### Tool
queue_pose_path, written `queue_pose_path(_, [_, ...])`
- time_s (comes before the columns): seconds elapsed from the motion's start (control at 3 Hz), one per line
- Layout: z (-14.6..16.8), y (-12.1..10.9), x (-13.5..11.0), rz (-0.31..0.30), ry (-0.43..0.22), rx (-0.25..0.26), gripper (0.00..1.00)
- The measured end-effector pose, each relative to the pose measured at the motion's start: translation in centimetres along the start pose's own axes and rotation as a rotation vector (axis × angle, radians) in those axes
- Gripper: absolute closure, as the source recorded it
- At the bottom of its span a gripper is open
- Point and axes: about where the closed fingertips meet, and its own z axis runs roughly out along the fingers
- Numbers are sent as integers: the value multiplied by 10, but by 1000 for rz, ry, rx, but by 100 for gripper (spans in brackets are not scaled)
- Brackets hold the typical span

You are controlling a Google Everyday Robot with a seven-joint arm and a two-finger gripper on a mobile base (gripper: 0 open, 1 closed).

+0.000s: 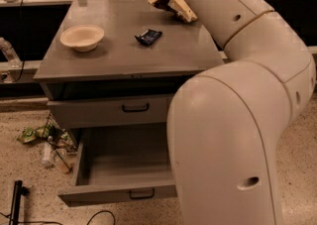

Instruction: Place rxbar blueberry into middle drawer

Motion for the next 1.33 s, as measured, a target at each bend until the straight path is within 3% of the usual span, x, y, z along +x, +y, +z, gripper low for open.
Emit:
queue_pose_path(0.33, [11, -7, -6, -18, -9, -11, 0])
queue_pose_path(0.67, [47, -35, -18, 6, -62, -17, 0])
queue_pose_path(1.33, [101, -63, -30, 56, -113, -16, 0])
